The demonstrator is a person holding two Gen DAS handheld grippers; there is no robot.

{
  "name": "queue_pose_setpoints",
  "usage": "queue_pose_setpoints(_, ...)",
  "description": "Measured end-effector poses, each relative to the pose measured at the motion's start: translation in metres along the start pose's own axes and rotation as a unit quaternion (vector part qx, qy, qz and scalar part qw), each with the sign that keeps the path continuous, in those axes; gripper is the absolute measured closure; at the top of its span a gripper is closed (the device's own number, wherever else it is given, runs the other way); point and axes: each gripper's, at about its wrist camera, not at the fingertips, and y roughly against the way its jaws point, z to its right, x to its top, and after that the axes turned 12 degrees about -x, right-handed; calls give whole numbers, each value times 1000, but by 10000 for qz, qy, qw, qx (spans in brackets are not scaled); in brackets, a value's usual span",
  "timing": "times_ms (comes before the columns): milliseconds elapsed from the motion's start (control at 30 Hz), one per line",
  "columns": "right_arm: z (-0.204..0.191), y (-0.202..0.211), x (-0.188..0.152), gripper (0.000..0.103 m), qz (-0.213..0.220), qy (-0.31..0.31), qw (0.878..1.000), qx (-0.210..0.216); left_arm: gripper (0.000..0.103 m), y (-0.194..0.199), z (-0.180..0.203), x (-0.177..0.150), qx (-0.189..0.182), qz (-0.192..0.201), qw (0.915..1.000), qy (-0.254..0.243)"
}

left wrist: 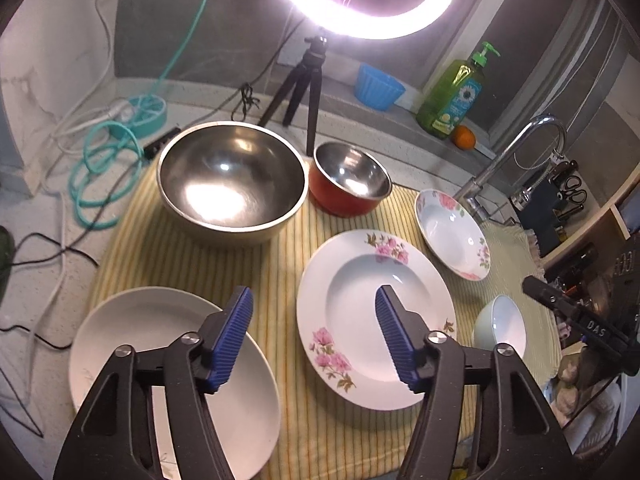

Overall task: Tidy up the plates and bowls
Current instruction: 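Move both grippers to the rim of the pink-blossom plate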

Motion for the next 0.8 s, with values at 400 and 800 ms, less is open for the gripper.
queue_pose_setpoints(400, -8, -57, -3, 60, -727, 23, 9972, 168, 62, -40, -21, 0, -299, -592, 9972, 350)
queue_pose_setpoints(800, -12, -92, 5, 67, -1161, 174, 9931, 22, 65, -62, -37, 2, -343, -919, 9938, 522)
